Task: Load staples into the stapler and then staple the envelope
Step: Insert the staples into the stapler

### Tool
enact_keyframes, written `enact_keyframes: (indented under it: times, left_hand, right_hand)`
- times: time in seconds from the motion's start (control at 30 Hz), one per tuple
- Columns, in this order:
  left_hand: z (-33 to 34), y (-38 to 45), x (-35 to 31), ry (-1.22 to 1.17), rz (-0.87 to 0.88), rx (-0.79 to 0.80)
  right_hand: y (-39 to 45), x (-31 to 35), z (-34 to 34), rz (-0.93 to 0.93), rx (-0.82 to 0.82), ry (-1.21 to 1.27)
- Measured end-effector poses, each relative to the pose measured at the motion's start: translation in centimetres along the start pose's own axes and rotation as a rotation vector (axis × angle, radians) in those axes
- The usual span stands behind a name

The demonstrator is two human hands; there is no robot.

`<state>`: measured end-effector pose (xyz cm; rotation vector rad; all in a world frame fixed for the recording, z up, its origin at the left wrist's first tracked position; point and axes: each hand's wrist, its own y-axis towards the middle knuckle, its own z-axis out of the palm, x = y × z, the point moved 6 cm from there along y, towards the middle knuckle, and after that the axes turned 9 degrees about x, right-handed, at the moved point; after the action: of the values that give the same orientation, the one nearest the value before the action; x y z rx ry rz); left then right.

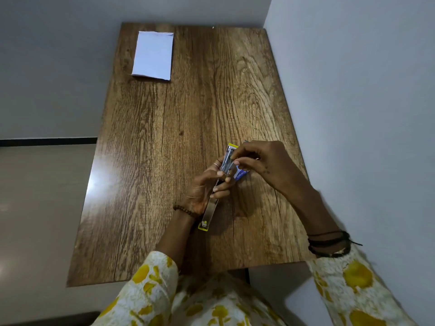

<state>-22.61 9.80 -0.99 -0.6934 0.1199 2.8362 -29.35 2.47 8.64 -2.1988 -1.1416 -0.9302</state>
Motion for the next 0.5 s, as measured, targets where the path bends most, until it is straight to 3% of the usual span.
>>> enact_keyframes:
  times: [0.2,0.5]
  left_hand:
    - [1.2,-0.3,-1.2,0.044,0.034,0.007]
    - [1.9,-0.7,-1.4,0.074,0.021,-0.034]
  right_hand:
    - [-0.6,2.0,-1.2,-0.076,-0.071,0.120]
    - [-0.6,2.9,-0.5,-0.102,-0.050,0.052]
